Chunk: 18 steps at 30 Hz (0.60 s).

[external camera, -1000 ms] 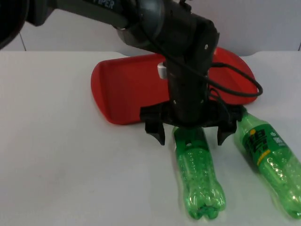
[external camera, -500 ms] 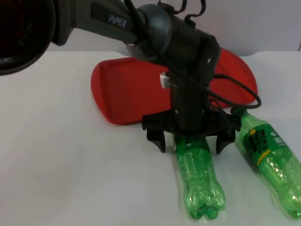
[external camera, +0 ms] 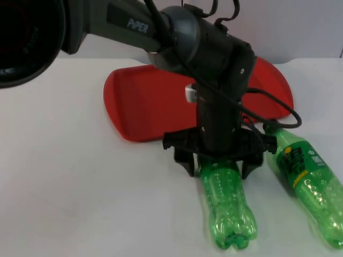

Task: Place the bottle upright on the tray.

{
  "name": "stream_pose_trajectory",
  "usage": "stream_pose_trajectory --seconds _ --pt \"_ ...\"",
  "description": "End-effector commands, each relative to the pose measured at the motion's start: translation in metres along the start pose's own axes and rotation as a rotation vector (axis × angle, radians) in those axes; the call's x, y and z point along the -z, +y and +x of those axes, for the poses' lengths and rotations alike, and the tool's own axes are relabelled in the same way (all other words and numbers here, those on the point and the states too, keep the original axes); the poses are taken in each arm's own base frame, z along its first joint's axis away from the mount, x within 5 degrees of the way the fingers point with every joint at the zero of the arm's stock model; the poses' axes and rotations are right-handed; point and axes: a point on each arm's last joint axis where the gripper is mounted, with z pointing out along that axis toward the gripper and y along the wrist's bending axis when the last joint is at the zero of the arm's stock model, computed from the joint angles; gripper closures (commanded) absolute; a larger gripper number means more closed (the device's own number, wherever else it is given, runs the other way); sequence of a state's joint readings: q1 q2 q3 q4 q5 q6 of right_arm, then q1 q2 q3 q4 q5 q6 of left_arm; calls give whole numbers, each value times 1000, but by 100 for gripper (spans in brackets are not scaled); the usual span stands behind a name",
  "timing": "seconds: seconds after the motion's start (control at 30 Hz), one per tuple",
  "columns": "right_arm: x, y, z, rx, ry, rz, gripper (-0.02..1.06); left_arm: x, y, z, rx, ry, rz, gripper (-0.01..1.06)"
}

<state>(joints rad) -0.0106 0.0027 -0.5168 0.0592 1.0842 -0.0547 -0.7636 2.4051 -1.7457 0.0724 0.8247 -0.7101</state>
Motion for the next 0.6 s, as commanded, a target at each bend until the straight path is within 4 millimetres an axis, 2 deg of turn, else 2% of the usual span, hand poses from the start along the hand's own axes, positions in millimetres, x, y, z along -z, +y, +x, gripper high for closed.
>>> stream_pose_trajectory --seconds 0.0,0.1,0.13,0.57 --pt "0 0 0 -1 -9 1 0 2 -3 2 -6 3 -1 39" --pt "0 0 0 -1 -9 1 0 2 -3 1 -7 -7 5 85" --pt "0 0 0 -1 -9 1 0 2 -4 0 -7 -12 10 103" --pt "0 0 0 -1 -9 1 0 2 -6 0 3 -15 32 105"
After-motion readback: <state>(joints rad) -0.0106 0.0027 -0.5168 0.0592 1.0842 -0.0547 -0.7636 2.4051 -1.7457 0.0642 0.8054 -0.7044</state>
